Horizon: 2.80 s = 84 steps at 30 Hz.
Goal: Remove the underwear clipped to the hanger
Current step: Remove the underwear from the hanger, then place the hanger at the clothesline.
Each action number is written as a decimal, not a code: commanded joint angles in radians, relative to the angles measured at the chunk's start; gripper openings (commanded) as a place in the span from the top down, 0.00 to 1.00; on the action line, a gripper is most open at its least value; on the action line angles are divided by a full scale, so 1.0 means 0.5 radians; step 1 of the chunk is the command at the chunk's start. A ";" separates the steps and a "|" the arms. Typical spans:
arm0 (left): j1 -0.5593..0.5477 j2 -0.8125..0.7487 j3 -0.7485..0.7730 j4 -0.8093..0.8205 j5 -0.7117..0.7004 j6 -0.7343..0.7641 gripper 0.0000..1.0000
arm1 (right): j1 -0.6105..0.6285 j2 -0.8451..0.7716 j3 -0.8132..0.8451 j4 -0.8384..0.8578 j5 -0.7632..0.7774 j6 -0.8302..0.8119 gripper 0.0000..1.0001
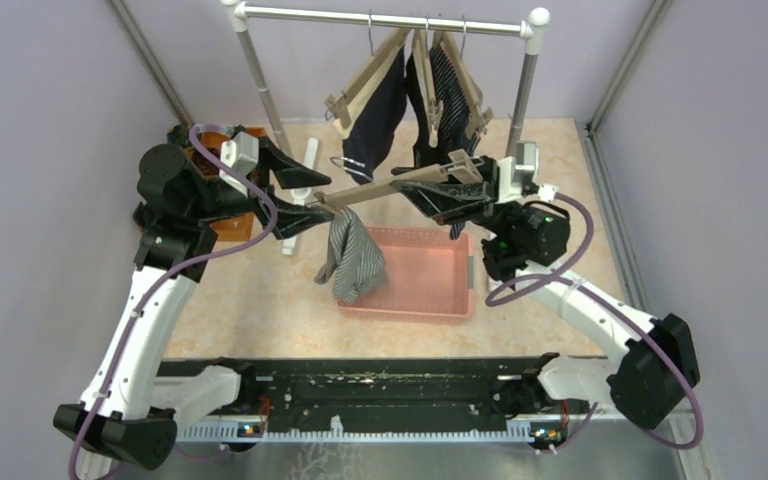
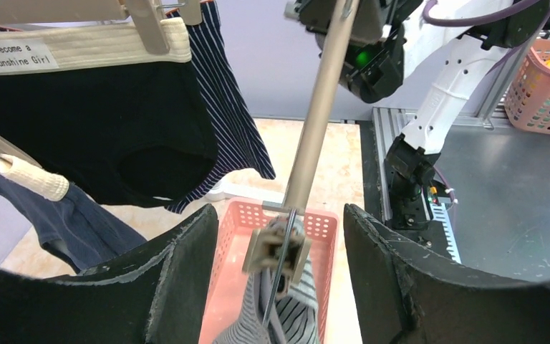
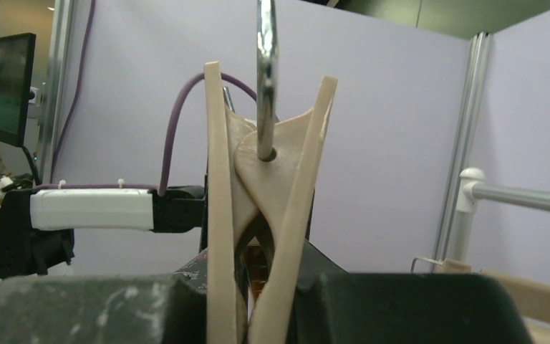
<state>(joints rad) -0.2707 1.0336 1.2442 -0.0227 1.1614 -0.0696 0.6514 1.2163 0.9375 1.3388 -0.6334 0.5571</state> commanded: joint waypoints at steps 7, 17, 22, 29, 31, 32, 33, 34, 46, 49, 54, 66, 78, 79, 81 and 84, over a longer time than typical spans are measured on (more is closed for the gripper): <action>-0.005 -0.026 -0.038 -0.004 -0.036 0.047 0.31 | 0.004 -0.170 0.053 0.026 0.093 -0.115 1.00; -0.005 0.038 -0.062 0.194 0.084 -0.099 0.58 | 0.003 -0.180 0.034 0.001 0.095 -0.124 1.00; -0.005 0.045 -0.063 0.247 0.118 -0.135 0.54 | 0.001 -0.176 0.018 0.011 0.092 -0.103 1.00; -0.005 0.032 -0.095 0.407 0.232 -0.258 0.64 | 0.003 -0.151 0.043 0.016 0.082 -0.077 1.00; -0.004 0.031 -0.105 0.411 0.264 -0.257 0.77 | 0.001 -0.152 0.055 0.006 0.082 -0.077 1.00; -0.005 0.030 -0.106 0.412 0.277 -0.257 0.82 | 0.002 -0.153 0.057 0.004 0.080 -0.076 1.00; -0.005 0.028 -0.112 0.418 0.288 -0.257 0.85 | 0.002 -0.153 0.063 0.000 0.079 -0.072 1.00; -0.005 0.028 -0.117 0.426 0.296 -0.258 0.86 | 0.001 -0.152 0.068 0.000 0.080 -0.070 1.00; -0.005 0.073 -0.162 0.634 0.363 -0.410 1.00 | 0.001 -0.122 0.089 -0.033 0.098 -0.083 1.00; -0.005 0.035 -0.194 0.687 0.329 -0.434 0.67 | 0.001 -0.117 0.093 -0.036 0.094 -0.079 1.00; -0.005 -0.030 -0.256 0.904 0.336 -0.575 0.00 | 0.001 -0.110 0.098 -0.036 0.062 -0.058 1.00; -0.005 -0.001 -0.144 0.737 0.056 -0.645 0.11 | 0.030 -0.041 0.103 -0.156 -0.062 -0.010 1.00; -0.006 -0.006 -0.170 0.634 0.071 -0.607 0.28 | 0.134 0.054 0.197 -0.239 -0.056 -0.144 1.00; -0.005 -0.008 -0.174 0.629 0.076 -0.604 0.28 | 0.138 0.074 0.216 -0.231 -0.055 -0.135 1.00; -0.005 -0.006 -0.177 0.623 0.074 -0.599 0.33 | 0.148 0.114 0.253 -0.205 -0.050 -0.122 1.00; -0.005 0.000 -0.178 0.581 0.061 -0.570 0.37 | 0.162 0.166 0.307 -0.188 -0.040 -0.108 1.00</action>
<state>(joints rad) -0.2726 1.0424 1.1515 0.2916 1.1999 -0.3771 0.7170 1.2766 1.0134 1.1873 -0.6708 0.4976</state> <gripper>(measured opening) 0.650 0.132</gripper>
